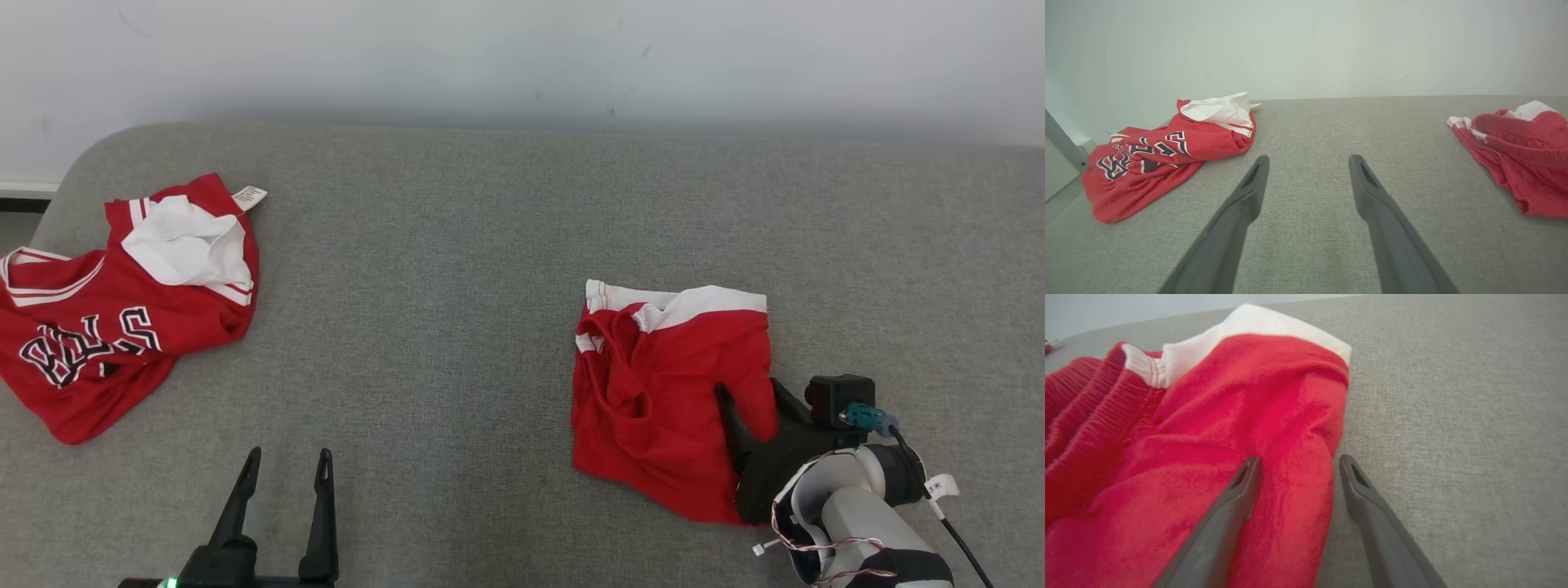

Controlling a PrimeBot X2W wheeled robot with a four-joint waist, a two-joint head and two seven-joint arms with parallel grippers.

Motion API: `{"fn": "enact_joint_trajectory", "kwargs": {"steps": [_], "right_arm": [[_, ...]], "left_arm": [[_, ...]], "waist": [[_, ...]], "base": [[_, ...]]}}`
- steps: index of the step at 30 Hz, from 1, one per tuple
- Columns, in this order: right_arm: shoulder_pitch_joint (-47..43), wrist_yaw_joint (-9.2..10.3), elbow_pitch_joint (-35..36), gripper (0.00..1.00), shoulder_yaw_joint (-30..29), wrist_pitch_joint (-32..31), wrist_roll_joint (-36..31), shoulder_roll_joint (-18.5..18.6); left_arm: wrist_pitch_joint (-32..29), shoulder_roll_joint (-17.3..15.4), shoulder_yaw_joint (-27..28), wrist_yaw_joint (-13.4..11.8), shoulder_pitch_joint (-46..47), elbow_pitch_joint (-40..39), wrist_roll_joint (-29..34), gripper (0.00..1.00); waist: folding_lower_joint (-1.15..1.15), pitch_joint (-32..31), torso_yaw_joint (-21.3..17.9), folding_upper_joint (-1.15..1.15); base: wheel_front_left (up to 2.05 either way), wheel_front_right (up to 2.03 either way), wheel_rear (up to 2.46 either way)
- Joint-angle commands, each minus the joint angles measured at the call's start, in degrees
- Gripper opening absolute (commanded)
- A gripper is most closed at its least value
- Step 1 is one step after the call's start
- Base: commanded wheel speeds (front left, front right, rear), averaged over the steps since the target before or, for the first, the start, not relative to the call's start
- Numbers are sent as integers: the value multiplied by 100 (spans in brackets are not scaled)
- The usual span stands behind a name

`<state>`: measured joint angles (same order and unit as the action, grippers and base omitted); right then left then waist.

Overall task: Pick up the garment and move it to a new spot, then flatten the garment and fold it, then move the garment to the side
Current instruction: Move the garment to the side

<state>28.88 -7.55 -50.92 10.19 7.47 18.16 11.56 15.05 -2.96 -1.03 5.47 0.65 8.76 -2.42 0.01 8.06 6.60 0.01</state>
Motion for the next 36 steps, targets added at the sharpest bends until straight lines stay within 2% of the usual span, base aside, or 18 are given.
{"fn": "enact_joint_trajectory", "kwargs": {"steps": [1, 2, 4, 5, 6, 11, 16, 25, 36], "right_arm": [[5, 14, -113, 100, 105, -29, 50, -74], [-21, 14, -193, 100, 170, -82, 99, -115], [-51, 14, -318, 71, 292, -197, 231, -214], [-67, 13, -374, 14, 386, -285, 278, -247], [-69, 13, -386, 0, 453, -295, 331, -247], [231, 20, -397, 0, 677, -182, 376, 116], [690, 18, -172, 0, 1205, -293, 377, 647], [1728, 15, 477, 0, 2049, -672, 711, 2119], [2892, 15, 1175, 0, 2399, -981, 1099, 3746]], "left_arm": [[18, 9, -8, -26, 80, 19, -9, 100], [18, 8, -17, -30, 101, 32, -13, 100], [18, 10, -32, -30, 137, 61, -24, 100], [18, 9, -33, -30, 163, 74, -30, 100], [18, 8, -31, -31, 183, 84, -36, 100], [18, 9, -36, -14, 262, 101, -60, 100], [18, 10, 4, 2, 321, -5, -104, 100], [18, 10, -10, 55, 752, -275, -58, 100], [18, -2, -267, 103, 1694, -979, 76, 100]], "waist": [[-1, 10, -19, -1], [-1, 12, -28, -1], [-1, 13, -41, -1], [-1, 10, -47, -1], [-1, 6, -53, -1], [-1, 0, -69, -1], [-1, 213, -168, -1], [-1, 1146, -512, -1], [-1, 2455, -1039, -1]], "base": [[0, 0, 0], [0, 0, 0], [0, 0, 0], [0, 0, 0], [0, 0, 0], [0, 0, 0], [0, 0, 0], [0, 0, 0], [0, 0, 0]]}}
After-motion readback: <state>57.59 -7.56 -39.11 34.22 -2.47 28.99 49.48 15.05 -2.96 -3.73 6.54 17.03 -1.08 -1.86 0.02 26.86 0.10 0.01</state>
